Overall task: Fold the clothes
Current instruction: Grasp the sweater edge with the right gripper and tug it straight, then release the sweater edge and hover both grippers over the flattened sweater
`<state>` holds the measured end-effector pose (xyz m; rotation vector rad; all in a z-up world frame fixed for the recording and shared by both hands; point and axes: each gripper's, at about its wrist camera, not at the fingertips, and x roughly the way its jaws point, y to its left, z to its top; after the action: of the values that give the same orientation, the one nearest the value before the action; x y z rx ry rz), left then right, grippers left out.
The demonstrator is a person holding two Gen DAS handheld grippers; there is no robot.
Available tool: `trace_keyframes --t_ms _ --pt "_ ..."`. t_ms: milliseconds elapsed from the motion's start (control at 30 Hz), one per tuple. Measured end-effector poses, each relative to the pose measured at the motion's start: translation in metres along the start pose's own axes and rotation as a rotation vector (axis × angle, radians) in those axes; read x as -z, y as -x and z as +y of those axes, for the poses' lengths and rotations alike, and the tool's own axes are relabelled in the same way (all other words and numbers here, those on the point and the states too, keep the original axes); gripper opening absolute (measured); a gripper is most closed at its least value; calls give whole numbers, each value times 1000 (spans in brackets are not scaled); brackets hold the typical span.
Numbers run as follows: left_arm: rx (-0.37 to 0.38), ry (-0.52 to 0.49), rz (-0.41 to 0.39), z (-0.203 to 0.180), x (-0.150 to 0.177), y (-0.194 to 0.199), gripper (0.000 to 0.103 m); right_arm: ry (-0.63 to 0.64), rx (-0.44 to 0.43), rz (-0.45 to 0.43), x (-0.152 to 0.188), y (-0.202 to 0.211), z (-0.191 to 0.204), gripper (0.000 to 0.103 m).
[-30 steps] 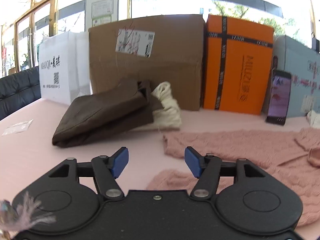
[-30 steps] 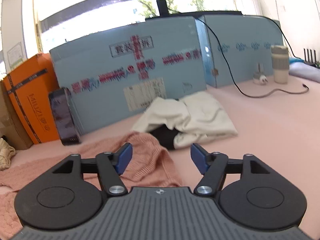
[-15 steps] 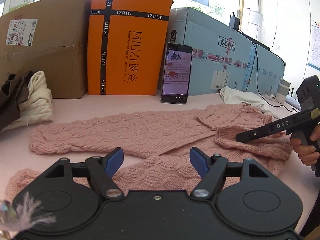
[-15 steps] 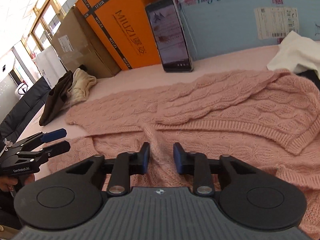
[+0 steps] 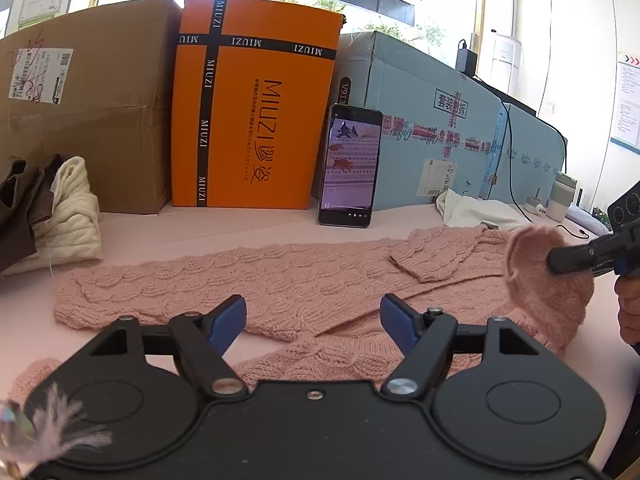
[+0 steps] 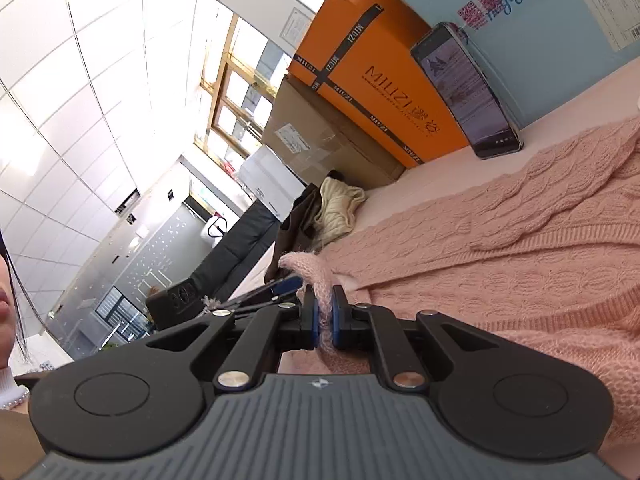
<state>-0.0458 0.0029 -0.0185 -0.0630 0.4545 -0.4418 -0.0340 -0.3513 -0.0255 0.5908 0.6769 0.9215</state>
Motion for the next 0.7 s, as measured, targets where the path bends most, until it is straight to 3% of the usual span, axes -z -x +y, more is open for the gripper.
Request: trace_keyframes --t_ms 100,200,333,400,467,533,600,700 --pt "24 -11 -17 -7 -3 1 74 52 116 122 5 -22 3 6" --pt "74 -31 -42 -16 -7 3 80 122 233 173 9 -37 5 6" --pt "151 -93 -39 -35 -11 -3 85 250 407 156 11 -43 16 17" --pt "180 -121 -23 -44 -12 -10 86 307 457 123 12 -38 24 31" --pt "192 -135 -3 -49 -13 -19 87 338 492 72 13 -29 30 37" --pt "188 -148 23 -55 -12 -32 88 343 487 22 14 -17 36 37" --pt "171 -164 55 -59 -11 -46 88 323 431 -22 15 -4 41 37" --pt "145 -180 100 -61 -9 -61 88 293 290 -45 19 8 47 37"
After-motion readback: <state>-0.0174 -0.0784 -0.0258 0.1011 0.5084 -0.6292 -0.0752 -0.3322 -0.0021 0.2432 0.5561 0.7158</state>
